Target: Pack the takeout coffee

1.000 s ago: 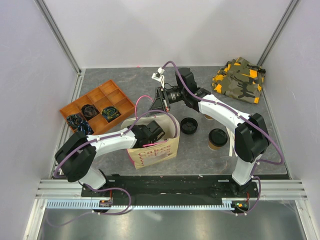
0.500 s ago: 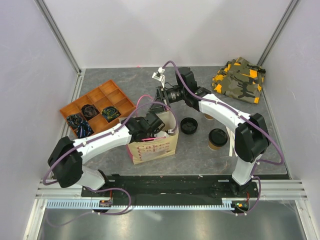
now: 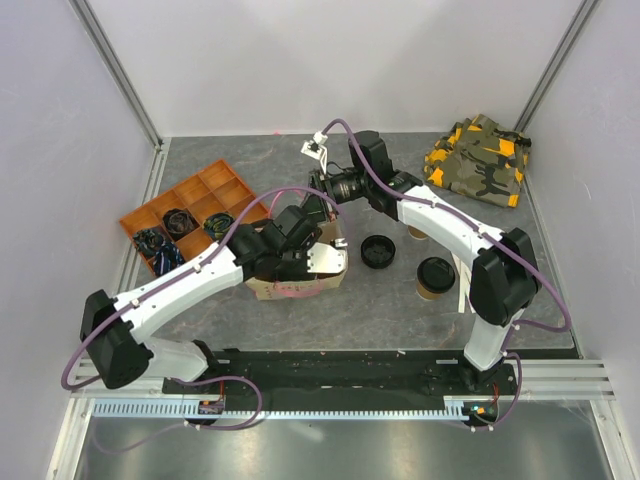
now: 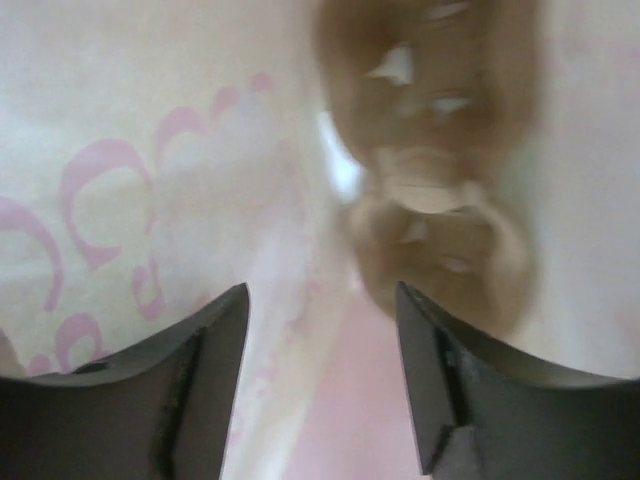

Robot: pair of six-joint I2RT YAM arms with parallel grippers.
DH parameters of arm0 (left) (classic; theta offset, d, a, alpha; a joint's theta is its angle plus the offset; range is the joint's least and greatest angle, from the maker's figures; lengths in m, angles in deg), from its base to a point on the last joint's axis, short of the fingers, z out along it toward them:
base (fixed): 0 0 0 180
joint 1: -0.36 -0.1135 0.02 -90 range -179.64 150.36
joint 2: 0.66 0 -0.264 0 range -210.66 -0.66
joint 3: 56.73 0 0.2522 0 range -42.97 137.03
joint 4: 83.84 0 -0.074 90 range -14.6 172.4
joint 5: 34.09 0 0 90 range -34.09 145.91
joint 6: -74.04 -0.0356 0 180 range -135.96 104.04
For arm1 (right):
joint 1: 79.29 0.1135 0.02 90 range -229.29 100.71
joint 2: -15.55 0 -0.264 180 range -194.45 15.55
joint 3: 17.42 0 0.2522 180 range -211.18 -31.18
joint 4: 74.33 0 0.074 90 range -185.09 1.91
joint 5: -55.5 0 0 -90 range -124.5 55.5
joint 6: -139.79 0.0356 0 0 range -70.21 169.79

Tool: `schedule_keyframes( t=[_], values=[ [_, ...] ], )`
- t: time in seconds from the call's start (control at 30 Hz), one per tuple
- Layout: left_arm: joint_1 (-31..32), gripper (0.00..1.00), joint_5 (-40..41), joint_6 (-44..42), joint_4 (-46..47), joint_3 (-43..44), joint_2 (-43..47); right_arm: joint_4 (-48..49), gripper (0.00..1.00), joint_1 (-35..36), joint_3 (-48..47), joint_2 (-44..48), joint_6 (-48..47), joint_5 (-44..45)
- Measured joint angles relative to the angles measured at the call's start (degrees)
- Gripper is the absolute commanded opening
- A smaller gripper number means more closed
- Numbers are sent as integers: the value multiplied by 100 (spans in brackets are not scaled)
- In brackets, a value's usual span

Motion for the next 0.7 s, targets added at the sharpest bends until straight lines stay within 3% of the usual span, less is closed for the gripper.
schedule_keyframes(
  t=[0.2,0.47,0.7],
  values=[
    [-127,75,-299,13,-151,4,258,116,0,39,-116,7,-31,61],
    [-326,65,-918,-52,-199,-68,581,105,0,107,-262,-7,20,39],
    [-411,62,-1279,-275,-181,-107,994,-251,0,24,-284,-168,61,39]
  ],
)
